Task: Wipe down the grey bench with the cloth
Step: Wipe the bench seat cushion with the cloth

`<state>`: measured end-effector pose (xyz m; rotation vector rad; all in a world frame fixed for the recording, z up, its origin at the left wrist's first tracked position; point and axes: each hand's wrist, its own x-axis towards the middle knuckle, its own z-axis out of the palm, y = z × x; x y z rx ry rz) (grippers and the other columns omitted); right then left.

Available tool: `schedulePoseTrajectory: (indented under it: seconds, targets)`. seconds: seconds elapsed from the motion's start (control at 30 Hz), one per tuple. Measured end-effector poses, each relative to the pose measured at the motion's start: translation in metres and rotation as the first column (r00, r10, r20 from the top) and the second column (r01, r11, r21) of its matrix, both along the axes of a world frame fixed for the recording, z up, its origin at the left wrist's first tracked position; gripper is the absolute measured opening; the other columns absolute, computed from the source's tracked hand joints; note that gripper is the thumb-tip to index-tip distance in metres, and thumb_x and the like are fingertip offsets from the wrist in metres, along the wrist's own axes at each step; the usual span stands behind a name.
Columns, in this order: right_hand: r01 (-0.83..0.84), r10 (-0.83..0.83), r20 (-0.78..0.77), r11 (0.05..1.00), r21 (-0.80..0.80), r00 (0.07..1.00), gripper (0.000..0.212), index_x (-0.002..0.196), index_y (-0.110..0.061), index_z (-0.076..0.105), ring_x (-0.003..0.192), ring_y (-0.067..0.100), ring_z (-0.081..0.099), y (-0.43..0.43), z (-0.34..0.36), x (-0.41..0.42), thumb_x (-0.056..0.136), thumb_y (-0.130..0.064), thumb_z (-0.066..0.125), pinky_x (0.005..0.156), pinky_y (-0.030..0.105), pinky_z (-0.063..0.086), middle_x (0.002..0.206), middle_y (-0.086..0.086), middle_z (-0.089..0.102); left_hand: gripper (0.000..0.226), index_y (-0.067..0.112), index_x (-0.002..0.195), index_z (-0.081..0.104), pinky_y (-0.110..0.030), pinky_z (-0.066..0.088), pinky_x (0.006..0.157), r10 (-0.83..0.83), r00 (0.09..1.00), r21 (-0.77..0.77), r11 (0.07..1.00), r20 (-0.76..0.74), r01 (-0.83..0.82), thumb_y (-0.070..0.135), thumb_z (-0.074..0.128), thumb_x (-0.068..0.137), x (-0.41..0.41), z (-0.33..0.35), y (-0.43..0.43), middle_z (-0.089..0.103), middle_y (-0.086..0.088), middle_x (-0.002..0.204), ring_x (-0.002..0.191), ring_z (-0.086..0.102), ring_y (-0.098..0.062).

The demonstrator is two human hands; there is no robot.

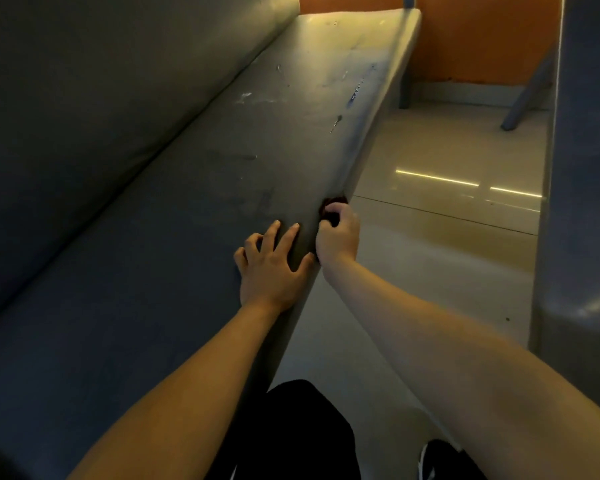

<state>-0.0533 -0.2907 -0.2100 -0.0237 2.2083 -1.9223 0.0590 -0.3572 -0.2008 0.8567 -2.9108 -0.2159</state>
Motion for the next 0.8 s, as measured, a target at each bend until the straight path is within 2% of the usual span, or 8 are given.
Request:
schedulePoseTrajectory:
  seconds: [0.17,0.33,0.43,0.5,0.53,0.67,0.8]
  targets:
    - [-0.108,0.109,-0.043,0.994,0.009,0.993,0.020,0.094,-0.025,0.058,0.094,0.007,0.048,0.020,-0.014,0.037,0.089,-0.006,0.056,0.089,0.026,0.041,0.108,-0.001,0.051,0.055,0.044,0.151,0.030,-0.050,0.022,0.112,0.050,0.999,0.022,0.999,0.001,-0.050,0.062,0.032,0.100,-0.003,0.005,0.000,0.028,0.005,0.160,0.137,0.026,-0.029]
    - [0.025,-0.024,0.031,0.998,-0.060,0.999,0.026,0.096,-0.022,0.055,0.102,0.019,0.052,0.011,-0.012,0.012,0.086,0.002,0.054,0.088,0.029,0.044,0.109,0.001,0.053,0.051,0.039,0.140,0.034,-0.053,0.028,0.103,0.114,0.993,0.021,0.993,0.024,-0.115,0.063,0.039,0.096,-0.029,0.009,0.008,0.034,-0.003,0.140,0.127,0.030,-0.033]
    - [0.107,-0.088,0.155,0.988,-0.115,0.984,0.040,0.093,-0.037,0.051,0.103,0.023,0.055,0.002,-0.020,-0.008,0.081,0.002,0.048,0.094,0.042,0.053,0.111,0.000,0.055,0.054,0.042,0.144,0.031,-0.054,0.021,0.110,0.107,0.994,0.009,0.994,-0.028,-0.106,0.065,0.038,0.096,-0.026,-0.001,0.009,0.028,-0.003,0.142,0.132,0.024,-0.032]
    - [0.131,-0.082,0.274,0.978,-0.165,0.958,0.044,0.092,-0.042,0.051,0.102,0.027,0.059,0.003,-0.026,-0.023,0.083,0.000,0.045,0.090,0.051,0.058,0.111,0.003,0.059,0.055,0.044,0.147,0.032,-0.054,0.019,0.113,0.107,0.993,-0.005,0.994,-0.056,-0.107,0.065,0.037,0.097,-0.023,-0.006,0.008,0.026,-0.002,0.144,0.134,0.022,-0.031]
    - [0.143,-0.073,0.329,0.970,-0.195,0.941,0.044,0.096,-0.041,0.052,0.102,0.029,0.060,0.005,-0.027,-0.031,0.086,0.002,0.045,0.087,0.051,0.059,0.110,0.005,0.060,0.055,0.045,0.148,0.032,-0.054,0.018,0.113,0.108,0.992,-0.010,0.994,-0.062,-0.108,0.064,0.037,0.097,-0.023,-0.007,0.008,0.025,-0.001,0.145,0.134,0.022,-0.031]
    - [0.171,0.007,0.446,0.918,-0.358,0.895,0.040,0.112,-0.028,0.049,0.089,0.023,0.057,0.003,-0.021,-0.050,0.095,0.007,0.038,0.068,0.038,0.055,0.104,0.004,0.056,0.054,0.045,0.148,0.032,-0.054,0.017,0.113,0.113,0.990,-0.017,0.993,-0.084,-0.115,0.063,0.037,0.097,-0.027,-0.008,0.009,0.026,-0.002,0.146,0.134,0.022,-0.031]
    - [0.117,0.051,0.476,0.941,-0.317,0.878,0.034,0.094,-0.032,0.050,0.098,0.033,0.060,0.000,-0.020,-0.031,0.088,-0.001,0.039,0.081,0.050,0.058,0.109,0.011,0.059,0.054,0.045,0.148,0.031,-0.054,0.017,0.114,0.130,0.990,-0.017,0.991,-0.058,-0.131,0.063,0.036,0.097,-0.028,-0.010,0.008,0.025,-0.002,0.147,0.135,0.021,-0.032]
